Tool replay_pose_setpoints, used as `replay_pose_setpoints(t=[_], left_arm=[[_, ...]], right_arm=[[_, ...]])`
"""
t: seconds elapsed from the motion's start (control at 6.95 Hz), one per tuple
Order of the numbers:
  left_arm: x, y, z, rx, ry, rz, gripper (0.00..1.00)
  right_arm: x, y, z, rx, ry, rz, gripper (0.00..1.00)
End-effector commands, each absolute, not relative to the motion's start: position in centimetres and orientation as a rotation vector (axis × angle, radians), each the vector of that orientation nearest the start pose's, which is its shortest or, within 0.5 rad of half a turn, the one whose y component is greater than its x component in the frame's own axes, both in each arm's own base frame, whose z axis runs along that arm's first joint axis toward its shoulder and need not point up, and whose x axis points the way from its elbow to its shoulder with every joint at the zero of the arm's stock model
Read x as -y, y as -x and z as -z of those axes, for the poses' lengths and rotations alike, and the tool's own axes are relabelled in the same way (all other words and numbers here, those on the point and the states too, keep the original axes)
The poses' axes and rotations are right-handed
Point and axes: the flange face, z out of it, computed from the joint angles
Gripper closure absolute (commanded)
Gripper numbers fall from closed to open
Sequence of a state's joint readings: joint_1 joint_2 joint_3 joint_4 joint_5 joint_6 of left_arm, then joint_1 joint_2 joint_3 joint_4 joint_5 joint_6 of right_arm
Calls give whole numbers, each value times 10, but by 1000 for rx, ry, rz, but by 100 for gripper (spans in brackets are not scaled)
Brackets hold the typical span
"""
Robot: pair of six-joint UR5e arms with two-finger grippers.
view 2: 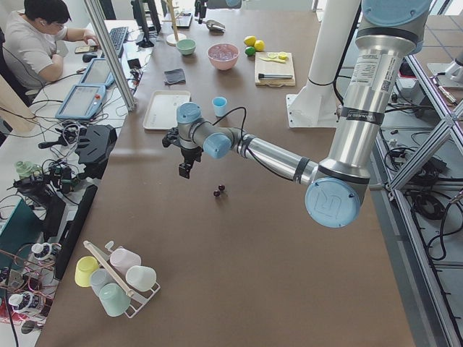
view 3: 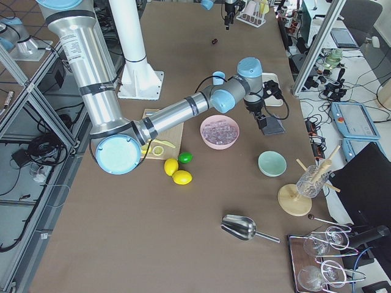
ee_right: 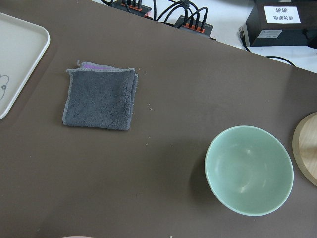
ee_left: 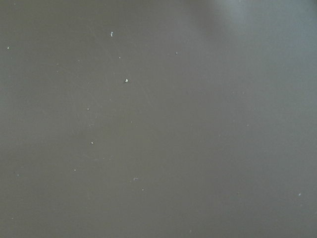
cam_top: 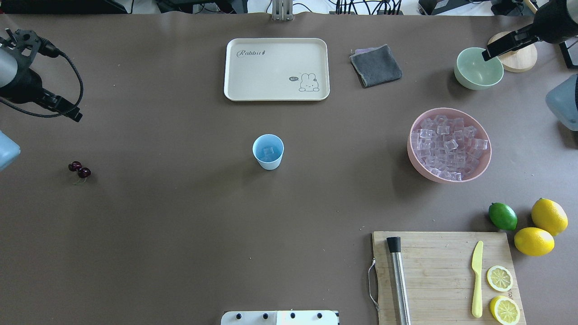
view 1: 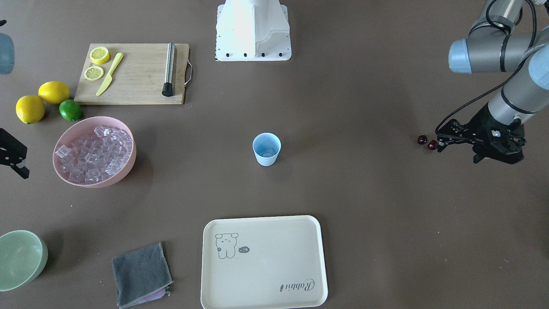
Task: Put ice and cherries in cup
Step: 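Lower the left gripper over the dark cherries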
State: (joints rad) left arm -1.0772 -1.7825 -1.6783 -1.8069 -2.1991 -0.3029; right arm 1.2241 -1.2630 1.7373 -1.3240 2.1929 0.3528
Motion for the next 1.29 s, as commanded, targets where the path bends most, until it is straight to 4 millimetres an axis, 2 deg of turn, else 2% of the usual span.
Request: replay_pose_setpoints(t=[0.0, 0.14, 0.29, 0.43, 0.58, 1.01, 1.15], left_arm=[[548, -222, -505, -754, -210, -396, 3], [546, -224, -528, -741, -168, -381, 3], [549, -228, -543, -753, -191, -391, 3], [549, -231, -569, -779, -205, -391, 3], [536, -232, -588, -834, -210, -409, 8], [524, -236, -553, -953, -186, -383, 7], [513, -248, -561, -943, -172, -411, 8]], right_arm=[[598, 136, -378, 795, -463, 220, 0], [599, 133, -376, 774, -483, 212, 0], [599, 135, -374, 774, -487, 216, 0], [599, 136, -372, 776, -490, 219, 0], [599, 136, -371, 777, -500, 221, 0], [600, 134, -368, 769, -520, 219, 0], [599, 134, -370, 760, -522, 216, 0]])
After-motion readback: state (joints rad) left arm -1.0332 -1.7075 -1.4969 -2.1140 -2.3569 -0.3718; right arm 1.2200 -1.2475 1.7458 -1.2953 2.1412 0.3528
